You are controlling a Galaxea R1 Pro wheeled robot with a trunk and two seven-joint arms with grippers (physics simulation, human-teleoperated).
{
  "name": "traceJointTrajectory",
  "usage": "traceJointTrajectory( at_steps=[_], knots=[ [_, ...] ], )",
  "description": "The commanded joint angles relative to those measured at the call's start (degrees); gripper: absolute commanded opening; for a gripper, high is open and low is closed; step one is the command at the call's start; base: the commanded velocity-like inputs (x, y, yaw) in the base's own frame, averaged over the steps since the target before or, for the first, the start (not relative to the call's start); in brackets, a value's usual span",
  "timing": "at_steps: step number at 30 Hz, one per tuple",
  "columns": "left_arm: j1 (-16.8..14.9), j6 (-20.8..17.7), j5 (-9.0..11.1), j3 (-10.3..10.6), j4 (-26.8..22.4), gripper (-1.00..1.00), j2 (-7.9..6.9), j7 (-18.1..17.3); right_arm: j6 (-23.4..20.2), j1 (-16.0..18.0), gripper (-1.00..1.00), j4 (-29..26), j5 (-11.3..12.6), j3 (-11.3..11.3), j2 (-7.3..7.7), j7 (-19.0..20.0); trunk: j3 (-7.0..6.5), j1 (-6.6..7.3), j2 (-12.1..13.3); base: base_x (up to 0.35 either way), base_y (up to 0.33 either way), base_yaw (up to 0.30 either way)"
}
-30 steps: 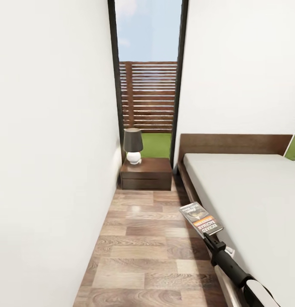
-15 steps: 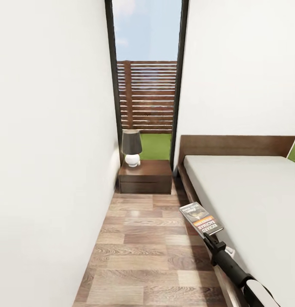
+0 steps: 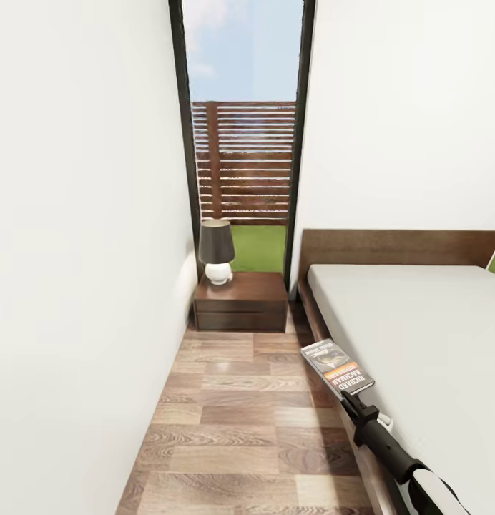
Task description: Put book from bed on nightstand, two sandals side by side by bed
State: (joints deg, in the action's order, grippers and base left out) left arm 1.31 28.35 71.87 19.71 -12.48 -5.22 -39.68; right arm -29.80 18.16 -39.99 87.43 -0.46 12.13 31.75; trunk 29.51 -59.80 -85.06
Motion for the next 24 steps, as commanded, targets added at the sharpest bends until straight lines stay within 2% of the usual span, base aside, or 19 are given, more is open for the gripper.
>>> traceJointTrajectory(
  at_steps=[1,16,24],
  knots=[
    [0.01,0.22,0.55,0.47,-0.09,1.00,-0.05,-0.05,-0.52,0.04,-1.00,0.00,0.64,-0.07,0.00,-0.02,0.04,-0.02,-0.02,0.229,-0.122,0.000],
    [0.01,0.22,0.55,0.51,-0.09,1.00,-0.06,-0.10,-0.44,0.04,-1.00,0.00,0.64,0.09,-0.03,-0.02,0.04,-0.02,-0.02,0.229,-0.126,0.000],
    [0.01,0.22,0.55,0.40,-0.09,1.00,-0.06,-0.79,-0.38,0.04,-1.00,0.00,0.64,0.07,-0.01,-0.02,0.04,-0.02,-0.02,0.231,-0.042,0.000]
  ],
)
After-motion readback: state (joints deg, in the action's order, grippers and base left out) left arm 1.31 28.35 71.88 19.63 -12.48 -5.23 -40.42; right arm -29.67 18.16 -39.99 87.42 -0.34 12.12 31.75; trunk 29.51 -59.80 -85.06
